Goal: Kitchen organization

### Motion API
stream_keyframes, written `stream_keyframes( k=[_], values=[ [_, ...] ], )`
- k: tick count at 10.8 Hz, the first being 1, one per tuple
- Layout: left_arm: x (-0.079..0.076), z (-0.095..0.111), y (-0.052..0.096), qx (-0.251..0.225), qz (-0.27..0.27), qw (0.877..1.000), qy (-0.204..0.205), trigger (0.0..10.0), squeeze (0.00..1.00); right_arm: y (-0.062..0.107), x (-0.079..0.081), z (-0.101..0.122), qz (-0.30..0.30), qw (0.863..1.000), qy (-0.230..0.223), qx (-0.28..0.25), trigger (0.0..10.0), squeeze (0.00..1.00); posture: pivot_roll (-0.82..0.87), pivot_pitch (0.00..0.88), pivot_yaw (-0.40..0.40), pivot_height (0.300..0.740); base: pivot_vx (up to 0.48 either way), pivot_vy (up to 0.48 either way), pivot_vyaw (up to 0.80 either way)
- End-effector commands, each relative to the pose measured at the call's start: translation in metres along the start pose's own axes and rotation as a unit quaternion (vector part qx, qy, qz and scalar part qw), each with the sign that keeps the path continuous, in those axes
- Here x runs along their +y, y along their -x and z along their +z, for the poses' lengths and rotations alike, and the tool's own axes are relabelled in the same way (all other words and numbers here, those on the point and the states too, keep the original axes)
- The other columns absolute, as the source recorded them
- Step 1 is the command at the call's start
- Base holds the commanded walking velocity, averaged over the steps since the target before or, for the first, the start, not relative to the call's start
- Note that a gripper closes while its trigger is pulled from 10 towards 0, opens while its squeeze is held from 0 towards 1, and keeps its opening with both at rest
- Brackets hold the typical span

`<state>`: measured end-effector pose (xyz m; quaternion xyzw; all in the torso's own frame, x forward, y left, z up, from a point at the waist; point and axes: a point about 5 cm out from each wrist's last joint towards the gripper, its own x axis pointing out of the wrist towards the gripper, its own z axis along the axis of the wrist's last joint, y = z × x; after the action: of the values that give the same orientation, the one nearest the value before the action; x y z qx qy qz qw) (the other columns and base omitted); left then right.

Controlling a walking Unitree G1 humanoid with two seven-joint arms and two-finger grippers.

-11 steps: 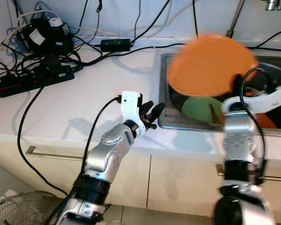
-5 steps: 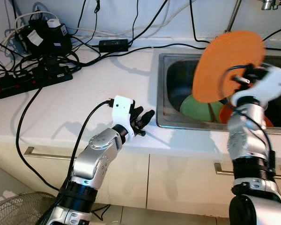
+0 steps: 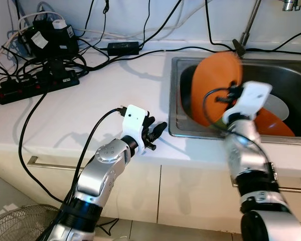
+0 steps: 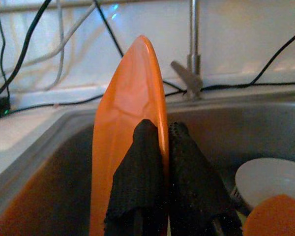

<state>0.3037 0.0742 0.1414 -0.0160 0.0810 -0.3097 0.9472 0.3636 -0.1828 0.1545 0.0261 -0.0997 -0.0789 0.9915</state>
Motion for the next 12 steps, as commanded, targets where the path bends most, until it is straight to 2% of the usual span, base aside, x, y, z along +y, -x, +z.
stream_keyframes(
  k=[1,2,6,7,8,9,10,11,12],
  values=[
    [-0.002,0.001,0.001,0.006,-0.007,1.000,-0.014,10.0,0.00,-0.002,0.005,0.008,0.014,1.000,0.009,-0.027,10.0,0.00,0.12,0.000,0.053,0.740,0.000,0.000,0.00],
    [-0.003,0.000,0.001,0.008,-0.007,1.000,-0.019,10.0,0.00,-0.001,0.007,0.000,0.015,1.000,0.010,-0.011,10.0,0.00,0.12,0.000,0.053,0.740,0.000,0.000,0.00],
    [-0.007,-0.001,0.002,0.012,-0.011,0.999,-0.028,10.0,0.00,0.002,0.014,-0.010,0.029,0.999,0.014,0.001,10.0,0.00,0.12,0.000,0.053,0.740,0.000,0.000,0.00],
    [-0.008,-0.002,0.001,0.014,-0.011,0.999,-0.028,10.0,0.00,0.004,0.018,-0.013,0.036,0.999,0.011,0.006,10.0,0.33,0.13,0.000,0.054,0.740,0.000,0.000,0.00],
    [-0.009,-0.003,0.001,0.015,-0.012,0.999,-0.027,10.0,0.00,0.006,0.020,-0.015,0.039,0.999,0.013,0.008,10.0,1.00,0.13,0.000,0.054,0.740,0.000,0.000,0.00],
    [-0.008,-0.004,0.001,0.017,-0.012,0.999,-0.028,10.0,0.00,0.007,0.023,-0.016,0.045,0.999,0.013,0.011,10.0,0.96,0.13,0.000,0.054,0.740,0.000,0.000,0.00],
    [-0.008,-0.004,0.001,0.017,-0.012,0.999,-0.028,10.0,0.00,0.007,0.024,-0.017,0.047,0.999,0.013,0.011,10.0,0.57,0.13,0.000,0.053,0.740,0.000,0.000,0.00],
    [-0.007,-0.004,0.001,0.018,-0.009,0.999,-0.027,10.0,0.00,0.007,0.025,-0.017,0.049,0.999,0.015,0.010,10.0,0.00,0.13,0.000,0.051,0.740,0.000,0.000,0.00],
    [-0.008,-0.004,0.001,0.017,-0.008,0.999,-0.026,10.0,0.00,0.006,0.025,-0.016,0.049,0.999,0.015,0.010,10.0,0.00,0.13,0.000,0.050,0.740,0.000,0.000,0.00]
  ],
)
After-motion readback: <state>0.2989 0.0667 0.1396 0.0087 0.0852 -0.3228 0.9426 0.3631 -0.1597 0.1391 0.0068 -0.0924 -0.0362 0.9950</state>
